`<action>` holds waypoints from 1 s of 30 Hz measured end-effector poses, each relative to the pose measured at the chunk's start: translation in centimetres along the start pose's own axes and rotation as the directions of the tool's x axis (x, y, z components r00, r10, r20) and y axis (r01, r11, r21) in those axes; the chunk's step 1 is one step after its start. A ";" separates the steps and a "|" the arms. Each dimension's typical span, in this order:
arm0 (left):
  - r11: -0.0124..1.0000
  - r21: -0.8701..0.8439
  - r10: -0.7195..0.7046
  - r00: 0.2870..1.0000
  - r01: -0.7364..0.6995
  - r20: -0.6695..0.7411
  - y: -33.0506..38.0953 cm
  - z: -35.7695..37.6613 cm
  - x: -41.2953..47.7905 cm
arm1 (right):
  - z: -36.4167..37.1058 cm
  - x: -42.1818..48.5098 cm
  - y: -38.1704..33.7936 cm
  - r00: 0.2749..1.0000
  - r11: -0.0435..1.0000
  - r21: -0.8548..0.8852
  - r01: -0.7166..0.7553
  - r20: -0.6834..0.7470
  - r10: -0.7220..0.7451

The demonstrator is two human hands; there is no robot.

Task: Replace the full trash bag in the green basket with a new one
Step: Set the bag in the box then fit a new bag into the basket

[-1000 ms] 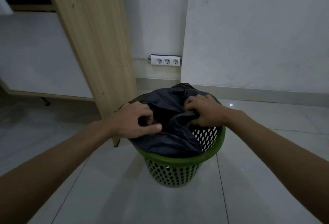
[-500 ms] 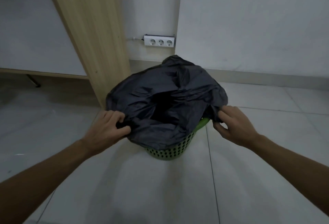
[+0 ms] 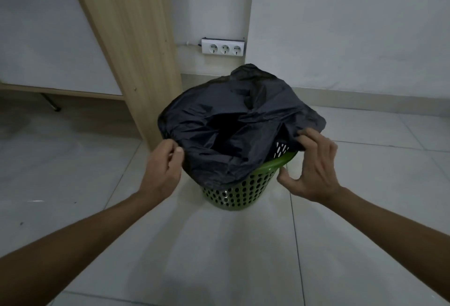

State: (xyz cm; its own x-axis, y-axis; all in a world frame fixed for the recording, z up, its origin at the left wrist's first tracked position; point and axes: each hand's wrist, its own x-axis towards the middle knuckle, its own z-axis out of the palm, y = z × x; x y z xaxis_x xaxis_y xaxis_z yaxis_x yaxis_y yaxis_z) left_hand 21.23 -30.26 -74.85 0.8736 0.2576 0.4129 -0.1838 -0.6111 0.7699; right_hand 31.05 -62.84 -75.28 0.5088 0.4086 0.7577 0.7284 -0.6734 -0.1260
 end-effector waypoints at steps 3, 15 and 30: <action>0.991 0.124 -0.062 0.995 0.052 0.072 0.1 1.6 -0.3 | 0.7 0.2 -0.6 0.998 1.000 0.022 -0.013 0.070 0.011; 0.787 0.506 0.362 0.929 -0.352 0.083 5.2 5.1 3.6 | 3.7 2.6 1.1 0.996 0.997 0.063 -0.046 0.076 0.041; 0.407 0.349 0.751 0.526 -0.844 0.398 3.0 6.5 2.8 | 2.8 -0.1 4.1 0.934 0.994 -0.068 -0.082 0.343 0.100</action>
State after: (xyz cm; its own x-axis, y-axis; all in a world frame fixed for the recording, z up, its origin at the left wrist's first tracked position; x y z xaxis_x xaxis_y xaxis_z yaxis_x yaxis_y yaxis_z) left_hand 26.04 -36.26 -74.57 0.5011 -0.6213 0.6024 -0.6551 -0.7272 -0.2052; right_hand 35.25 -63.89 -77.71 0.7057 0.5254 0.4754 0.6515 -0.7448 -0.1441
